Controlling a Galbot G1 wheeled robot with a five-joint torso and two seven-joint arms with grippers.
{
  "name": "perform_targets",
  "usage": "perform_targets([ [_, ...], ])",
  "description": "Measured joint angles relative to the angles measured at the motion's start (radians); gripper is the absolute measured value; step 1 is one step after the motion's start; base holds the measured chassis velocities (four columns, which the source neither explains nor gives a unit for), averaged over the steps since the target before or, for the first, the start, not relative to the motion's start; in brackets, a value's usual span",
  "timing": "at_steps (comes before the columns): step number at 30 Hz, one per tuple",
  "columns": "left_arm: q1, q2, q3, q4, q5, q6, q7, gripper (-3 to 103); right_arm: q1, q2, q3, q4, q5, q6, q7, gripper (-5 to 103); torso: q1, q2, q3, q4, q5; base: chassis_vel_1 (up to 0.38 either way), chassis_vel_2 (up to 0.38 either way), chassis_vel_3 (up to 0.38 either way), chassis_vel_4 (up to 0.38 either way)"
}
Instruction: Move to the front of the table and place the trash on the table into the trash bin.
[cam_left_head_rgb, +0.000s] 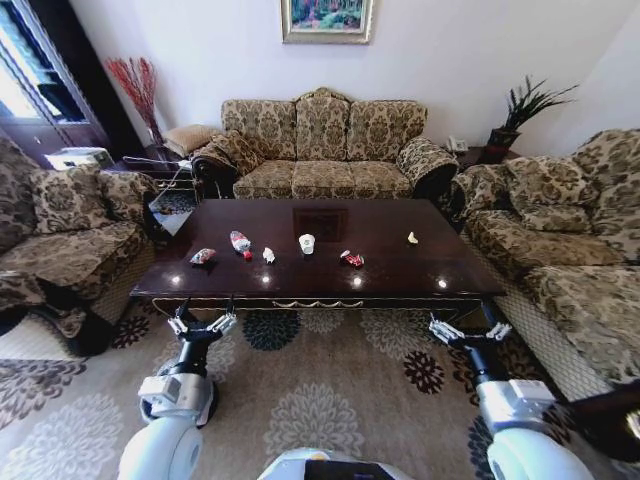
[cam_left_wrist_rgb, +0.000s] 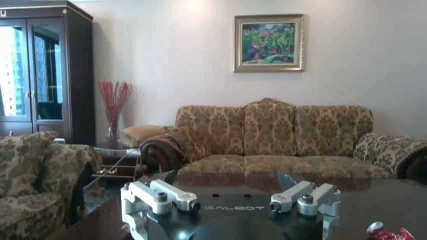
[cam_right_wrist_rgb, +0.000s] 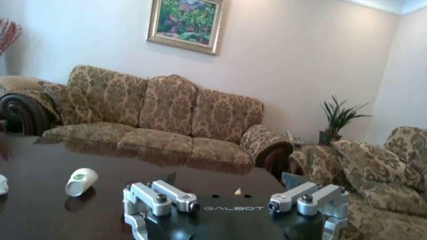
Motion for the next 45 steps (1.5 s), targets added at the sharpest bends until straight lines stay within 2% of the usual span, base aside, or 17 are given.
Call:
perform_targets([
  [6, 0.001, 0.004, -0.007, -0.006, -0.012, 0.005, -0.009, 100, -0.01, 0.044, -0.004, 0.013, -0.005, -0.003, -0.015, 100, 0.0, 0.0, 0.0, -0.0001, 0.0, 0.0, 0.0, 0.0, 0.0],
  [20, -0.011, 0.022, -0.01, 0.003, -0.019, 0.014, -0.008, 100, -0.004, 0.072, -0.016, -0.001, -0.046, 0.022, -0.011, 100, 0.0, 0.0, 0.0, -0.0001, 0.0, 0.0, 0.0, 0.0, 0.0],
  [36, -0.019, 0.022, -0.003, 0.021, -0.018, 0.017, 0.011, 100, -0.007, 0.072, -0.015, -0.017, -0.065, 0.036, -0.004, 100, 0.0, 0.0, 0.0, 0.0, 0.0002, 0.006, 0.005, -0.006, -0.005],
  [45, -0.014, 0.019, -0.004, 0.021, -0.016, 0.015, 0.011, 100, -0.013, 0.07, -0.019, -0.018, -0.073, 0.041, -0.011, 100, 0.0, 0.0, 0.0, -0.0001, -0.0001, 0.116, 0.131, -0.129, -0.124],
])
